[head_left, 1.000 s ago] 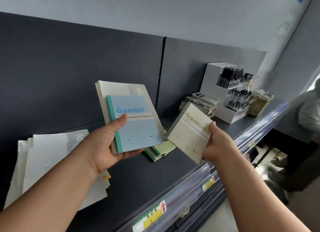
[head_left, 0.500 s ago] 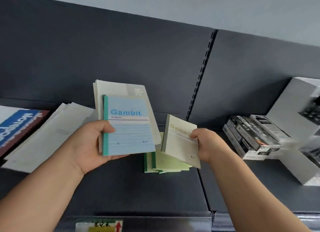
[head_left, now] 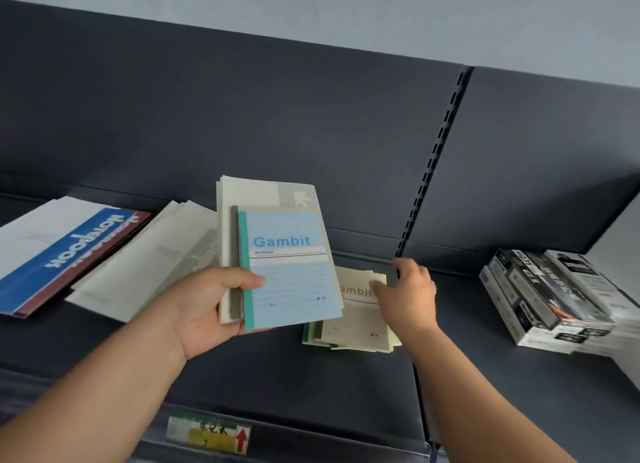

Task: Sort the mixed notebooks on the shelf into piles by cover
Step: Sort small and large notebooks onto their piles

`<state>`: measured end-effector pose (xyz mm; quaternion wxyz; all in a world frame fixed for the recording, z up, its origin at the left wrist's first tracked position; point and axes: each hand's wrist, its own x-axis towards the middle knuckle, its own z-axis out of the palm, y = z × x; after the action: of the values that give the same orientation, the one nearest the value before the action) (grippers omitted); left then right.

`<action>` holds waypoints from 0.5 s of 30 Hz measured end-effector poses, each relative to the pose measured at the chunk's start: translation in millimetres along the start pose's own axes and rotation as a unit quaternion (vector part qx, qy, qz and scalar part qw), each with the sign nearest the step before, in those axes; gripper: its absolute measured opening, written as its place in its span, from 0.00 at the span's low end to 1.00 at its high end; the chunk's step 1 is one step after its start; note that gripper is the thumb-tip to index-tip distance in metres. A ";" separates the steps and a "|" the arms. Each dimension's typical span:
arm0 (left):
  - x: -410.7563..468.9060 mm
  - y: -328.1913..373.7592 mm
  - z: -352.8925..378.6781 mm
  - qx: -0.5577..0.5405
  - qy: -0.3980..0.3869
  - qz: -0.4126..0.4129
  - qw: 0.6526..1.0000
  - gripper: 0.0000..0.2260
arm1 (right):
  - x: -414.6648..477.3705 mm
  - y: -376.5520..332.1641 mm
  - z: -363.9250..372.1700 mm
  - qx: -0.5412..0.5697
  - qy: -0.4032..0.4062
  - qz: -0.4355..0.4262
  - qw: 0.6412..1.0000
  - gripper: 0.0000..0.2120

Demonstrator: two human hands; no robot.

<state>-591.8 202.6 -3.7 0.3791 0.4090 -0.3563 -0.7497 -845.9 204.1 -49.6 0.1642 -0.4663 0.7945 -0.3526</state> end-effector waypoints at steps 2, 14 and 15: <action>3.6 -4.8 6.2 0.018 0.003 0.004 1.000 0.24 | -4.8 -16.4 -15.5 0.166 -0.025 0.000 0.986 0.21; 16.5 -3.3 28.6 -0.014 0.026 0.021 0.999 0.09 | -24.6 -33.8 -20.4 0.366 -0.220 0.078 0.901 0.13; 16.6 -2.5 28.0 -0.016 0.027 0.019 0.999 0.11 | -25.1 -33.9 -21.6 0.375 -0.219 0.087 0.896 0.14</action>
<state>-623.5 195.8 0.0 0.4093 0.4159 -0.3414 -0.7368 -824.5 223.7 -12.1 0.5271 -0.3649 0.5842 -0.4977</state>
